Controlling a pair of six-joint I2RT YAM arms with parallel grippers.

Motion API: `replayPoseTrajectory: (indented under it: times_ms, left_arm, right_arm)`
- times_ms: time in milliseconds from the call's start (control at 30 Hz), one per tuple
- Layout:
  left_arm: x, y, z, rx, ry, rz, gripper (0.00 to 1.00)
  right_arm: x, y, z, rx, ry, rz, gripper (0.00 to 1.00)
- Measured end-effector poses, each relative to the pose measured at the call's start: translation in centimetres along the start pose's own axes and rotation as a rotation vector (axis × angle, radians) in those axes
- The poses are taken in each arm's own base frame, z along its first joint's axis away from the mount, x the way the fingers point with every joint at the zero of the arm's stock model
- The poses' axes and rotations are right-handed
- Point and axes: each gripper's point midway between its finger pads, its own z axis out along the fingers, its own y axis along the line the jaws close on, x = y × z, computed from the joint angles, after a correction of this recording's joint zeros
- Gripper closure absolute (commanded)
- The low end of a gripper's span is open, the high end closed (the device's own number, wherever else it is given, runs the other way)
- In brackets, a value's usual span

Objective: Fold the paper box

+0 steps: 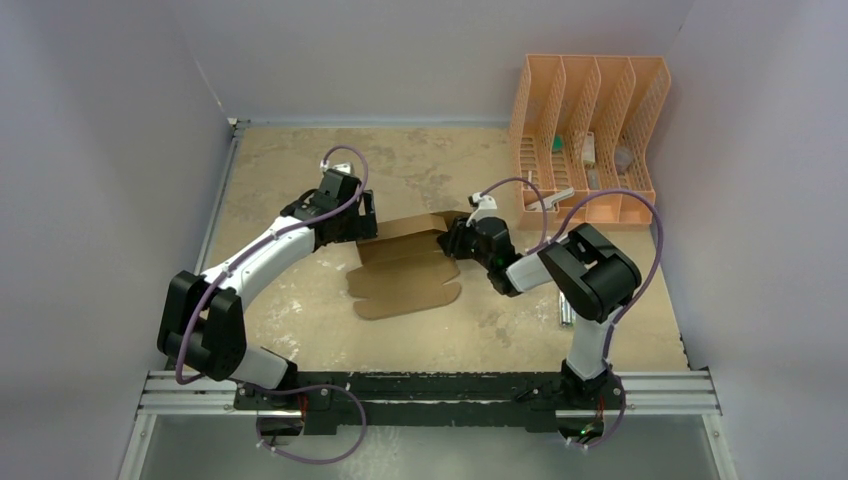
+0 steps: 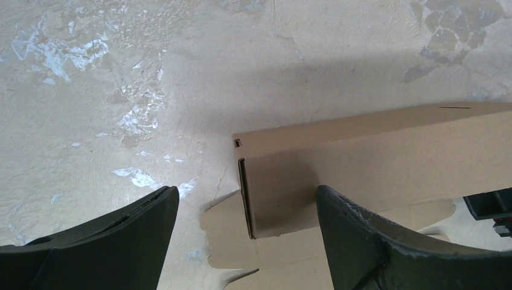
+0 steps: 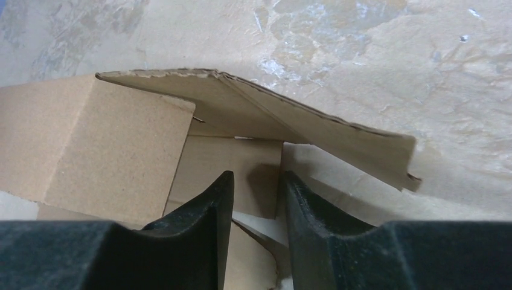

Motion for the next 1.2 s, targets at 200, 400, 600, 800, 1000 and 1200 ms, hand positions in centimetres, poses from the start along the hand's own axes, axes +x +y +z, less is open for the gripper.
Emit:
replayPoseTrajectory:
  times_ms: [200,400,600,800,1000,1200]
  left_arm:
    - [0.1,-0.2,0.0,0.011,0.006,0.0,0.17]
    - [0.2,-0.6,0.0,0.033,0.01,-0.003,0.17]
    - [0.2,-0.5,0.1,0.034,0.012,-0.022,0.18]
    - [0.2,-0.9,0.3,0.058,0.007,-0.057,0.18]
    - [0.2,-0.9,0.4,0.057,0.005,-0.059,0.18]
    - [0.2,-0.7,0.5,0.054,-0.003,-0.056,0.18]
  right_arm:
    - [0.4,0.8,0.3,-0.02,0.005,-0.016,0.77]
    - [1.2,3.1,0.3,-0.091,0.022,-0.114,0.89]
    - [0.6,5.5,0.0,-0.159,-0.025,-0.232,0.89]
    - [1.3,7.5,-0.3,-0.215,-0.03,-0.329,0.85]
    - [1.7,8.3,-0.2,-0.243,-0.031,-0.396,0.74]
    - [1.0,8.5,-1.4,-0.244,-0.02,-0.476,0.67]
